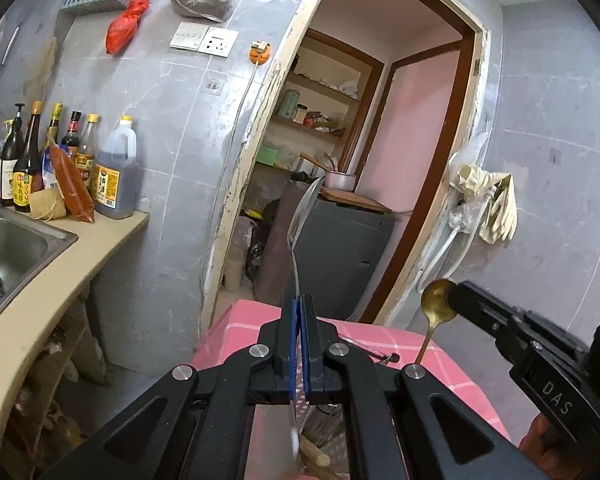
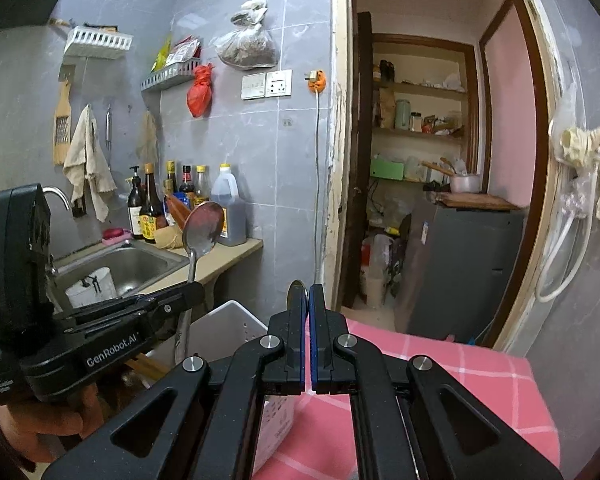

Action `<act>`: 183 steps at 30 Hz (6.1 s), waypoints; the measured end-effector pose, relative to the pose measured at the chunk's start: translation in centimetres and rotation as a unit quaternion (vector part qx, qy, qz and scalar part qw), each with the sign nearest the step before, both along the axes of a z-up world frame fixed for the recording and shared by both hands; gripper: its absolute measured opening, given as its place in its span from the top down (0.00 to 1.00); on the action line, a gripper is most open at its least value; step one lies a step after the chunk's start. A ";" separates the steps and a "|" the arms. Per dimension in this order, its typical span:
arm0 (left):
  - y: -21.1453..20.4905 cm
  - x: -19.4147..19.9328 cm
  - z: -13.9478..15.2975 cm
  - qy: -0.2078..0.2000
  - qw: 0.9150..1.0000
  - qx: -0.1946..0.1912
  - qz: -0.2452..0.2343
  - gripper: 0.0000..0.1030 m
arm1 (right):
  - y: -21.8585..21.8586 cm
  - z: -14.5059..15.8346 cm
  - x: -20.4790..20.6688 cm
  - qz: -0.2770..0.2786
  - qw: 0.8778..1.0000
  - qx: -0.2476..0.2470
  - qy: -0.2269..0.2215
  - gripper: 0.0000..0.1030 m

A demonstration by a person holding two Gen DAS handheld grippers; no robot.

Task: Organize utensils
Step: 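Lower both spoons into the white caddy and open both grippers, then move both tools back toward the remaining fork and spoons, then close the left gripper on the silver fork while the right gripper grasps a silver spoon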

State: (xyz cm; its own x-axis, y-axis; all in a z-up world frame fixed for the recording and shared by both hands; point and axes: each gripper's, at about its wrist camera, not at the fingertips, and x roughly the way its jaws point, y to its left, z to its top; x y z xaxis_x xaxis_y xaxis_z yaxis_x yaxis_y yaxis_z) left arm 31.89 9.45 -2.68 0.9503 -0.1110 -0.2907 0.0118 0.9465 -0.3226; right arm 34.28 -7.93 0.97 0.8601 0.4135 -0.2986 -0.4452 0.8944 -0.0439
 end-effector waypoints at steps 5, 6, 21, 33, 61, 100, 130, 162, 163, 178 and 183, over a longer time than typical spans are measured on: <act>-0.3 -0.1 -0.5 0.018 1.000 0.012 0.002 0.97 | 0.6 -0.1 -0.2 0.013 1.000 -0.018 0.000 0.98; -0.4 -0.1 -0.5 0.021 1.000 0.013 0.000 0.97 | 0.6 -0.1 -0.3 0.014 1.000 -0.018 0.002 0.98; -0.9 -0.4 0.4 0.058 0.996 0.066 -0.024 0.96 | 0.1 -1.6 0.4 0.043 0.997 0.018 0.057 0.97; -0.7 -0.7 0.6 0.073 0.995 0.065 -0.032 0.95 | -0.8 -2.2 1.0 0.047 0.995 0.042 0.081 0.97; 0.1 -4.2 2.6 0.049 0.998 0.039 0.012 0.55 | -4.5 -1.0 -1.1 -0.001 0.995 0.062 0.079 0.71; -10.1 -10.5 1.5 0.043 0.991 0.121 0.042 0.00 | -18.9 -1.8 -7.7 -0.188 0.980 0.030 0.057 0.02; -16.3 -3.3 -9.9 0.212 0.975 0.036 -0.054 0.33 | -21.5 -15.5 0.0 -0.049 0.953 0.063 0.291 0.51; -17.4 9.0 -13.5 0.292 0.944 0.004 -0.155 0.83 | -15.7 -24.7 6.7 -0.056 0.833 0.266 0.482 0.82; -17.4 9.3 -13.6 0.296 0.942 0.002 -0.157 0.83 | -15.7 -24.9 6.8 -0.059 0.828 0.274 0.485 0.84; -16.8 9.4 -14.4 0.359 0.920 -0.034 -0.152 0.94 | -16.4 -26.7 6.5 -0.076 0.779 0.364 0.505 0.99; -16.6 7.8 -14.2 0.375 0.914 -0.049 -0.150 0.95 | -17.4 -26.4 5.0 -0.077 0.779 0.362 0.507 0.99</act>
